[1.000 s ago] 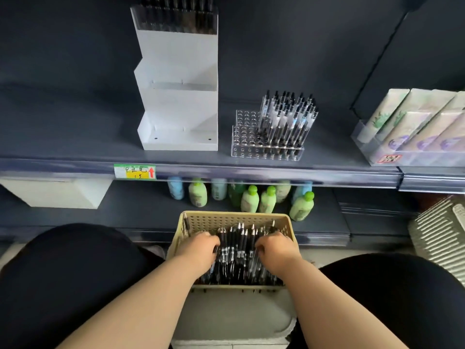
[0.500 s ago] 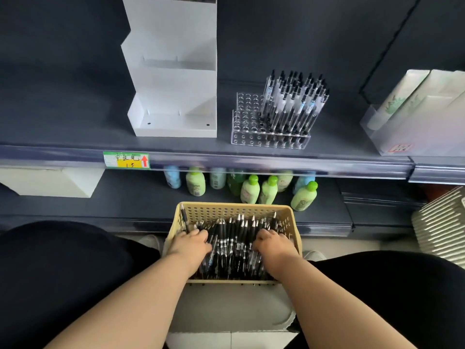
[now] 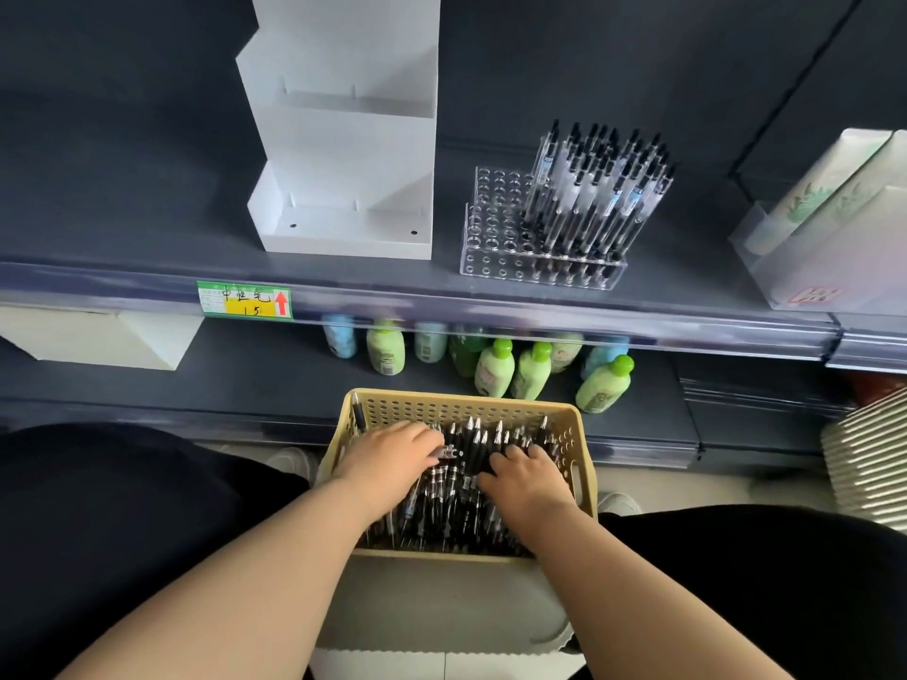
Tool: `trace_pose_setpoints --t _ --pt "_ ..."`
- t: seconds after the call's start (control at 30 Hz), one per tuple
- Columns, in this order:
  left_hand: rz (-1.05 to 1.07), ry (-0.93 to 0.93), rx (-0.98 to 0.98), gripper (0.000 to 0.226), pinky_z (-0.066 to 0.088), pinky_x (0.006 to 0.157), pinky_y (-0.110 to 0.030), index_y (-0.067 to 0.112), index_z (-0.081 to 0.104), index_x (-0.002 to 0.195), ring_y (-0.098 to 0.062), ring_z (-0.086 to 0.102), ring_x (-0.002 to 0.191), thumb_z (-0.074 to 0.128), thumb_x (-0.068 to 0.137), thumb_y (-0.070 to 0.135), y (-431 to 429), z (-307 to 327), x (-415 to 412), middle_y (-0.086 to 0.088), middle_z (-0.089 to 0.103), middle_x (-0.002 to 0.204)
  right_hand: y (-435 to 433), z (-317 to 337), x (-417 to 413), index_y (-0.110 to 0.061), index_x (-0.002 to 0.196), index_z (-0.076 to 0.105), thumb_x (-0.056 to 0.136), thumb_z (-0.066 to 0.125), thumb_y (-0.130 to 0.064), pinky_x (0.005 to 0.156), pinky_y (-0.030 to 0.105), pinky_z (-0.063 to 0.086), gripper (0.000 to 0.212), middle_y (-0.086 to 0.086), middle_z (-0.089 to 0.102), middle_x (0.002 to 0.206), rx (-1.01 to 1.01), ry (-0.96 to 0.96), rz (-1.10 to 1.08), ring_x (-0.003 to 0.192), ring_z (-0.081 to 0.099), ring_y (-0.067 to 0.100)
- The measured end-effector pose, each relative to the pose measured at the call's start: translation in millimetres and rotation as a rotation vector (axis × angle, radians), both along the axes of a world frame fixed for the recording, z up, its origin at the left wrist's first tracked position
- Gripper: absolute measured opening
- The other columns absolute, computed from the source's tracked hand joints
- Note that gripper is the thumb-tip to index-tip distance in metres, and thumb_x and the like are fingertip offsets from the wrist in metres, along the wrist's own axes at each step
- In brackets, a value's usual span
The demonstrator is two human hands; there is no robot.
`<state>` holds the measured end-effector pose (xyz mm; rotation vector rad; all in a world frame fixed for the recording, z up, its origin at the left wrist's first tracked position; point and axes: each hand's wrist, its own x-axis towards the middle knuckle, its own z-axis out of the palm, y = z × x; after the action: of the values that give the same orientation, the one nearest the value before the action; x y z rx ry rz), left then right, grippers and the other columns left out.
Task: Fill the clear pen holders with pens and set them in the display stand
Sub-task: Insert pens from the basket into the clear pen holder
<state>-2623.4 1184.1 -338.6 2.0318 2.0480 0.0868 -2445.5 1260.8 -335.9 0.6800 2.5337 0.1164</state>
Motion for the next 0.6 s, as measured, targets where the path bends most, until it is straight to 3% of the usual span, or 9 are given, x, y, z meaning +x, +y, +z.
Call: trace_pose_setpoints --t 0.1,0.23,0.3,0.4,0.5,0.6 --pt "0.142 -0.061 0.036 0.018 0.042 0.071 -0.024 0.032 0.049 0.109 -0.006 0.05 0.1 0.038 0.097 0.04 -0.9 3.5 0.9 0.018 0.054 0.113 0.4 0.9 1.2 -0.021 0.132 0.046 0.085 0.061 -0.025 0.103 0.042 0.028 0.049 0.009 0.039 0.131 0.029 -0.011 0.017 0.122 0.035 0.029" --pt "0.296 -0.17 0.068 0.024 0.046 0.069 -0.026 0.03 0.05 0.115 -0.009 0.055 0.093 0.041 0.096 0.041 -3.1 10.5 1.6 0.017 0.055 0.117 5.0 5.7 10.7 -0.017 0.121 0.056 0.083 0.058 -0.009 0.095 0.038 0.035 0.038 0.009 0.041 0.126 -0.04 0.114 -0.068 0.115 0.039 0.03" --pt "0.391 -0.273 0.084 0.028 0.045 0.07 -0.025 0.028 0.051 0.119 -0.01 0.056 0.089 0.043 0.095 0.04 -3.0 13.5 1.4 0.014 0.056 0.117 7.2 9.3 13.9 -0.017 0.12 0.057 0.084 0.057 -0.006 0.091 0.035 0.039 0.038 0.007 0.042 0.123 -0.117 0.267 -0.166 0.111 0.043 0.029" --pt "0.499 -0.478 0.174 0.025 0.042 0.07 -0.02 0.024 0.057 0.116 -0.007 0.057 0.085 0.052 0.093 0.032 -0.8 19.4 1.8 0.012 0.061 0.105 6.9 19.6 11.2 -0.014 0.113 0.06 0.093 0.051 -0.016 0.087 0.029 0.043 0.022 0.002 0.05 0.117 -0.284 0.625 -0.367 0.107 0.051 0.022" --pt "0.567 -0.646 0.259 0.019 0.047 0.078 -0.022 0.023 0.061 0.109 -0.007 0.061 0.09 0.056 0.091 0.028 3.1 30.7 4.9 0.013 0.064 0.098 4.3 36.3 5.8 -0.021 0.094 0.048 0.094 0.053 -0.023 0.072 0.025 0.045 0.005 -0.006 0.056 0.092 -0.388 0.861 -0.522 0.084 0.056 0.015" --pt "0.573 -0.737 0.334 0.014 0.046 0.077 -0.017 0.025 0.062 0.103 0.0 0.061 0.088 0.058 0.09 0.028 7.9 46.2 10.7 0.018 0.065 0.095 2.6 56.1 2.1 -0.041 0.089 0.034 0.092 0.056 -0.024 0.059 0.011 0.043 0.028 -0.017 0.058 0.08 -0.467 1.019 -0.606 0.073 0.057 -0.004"
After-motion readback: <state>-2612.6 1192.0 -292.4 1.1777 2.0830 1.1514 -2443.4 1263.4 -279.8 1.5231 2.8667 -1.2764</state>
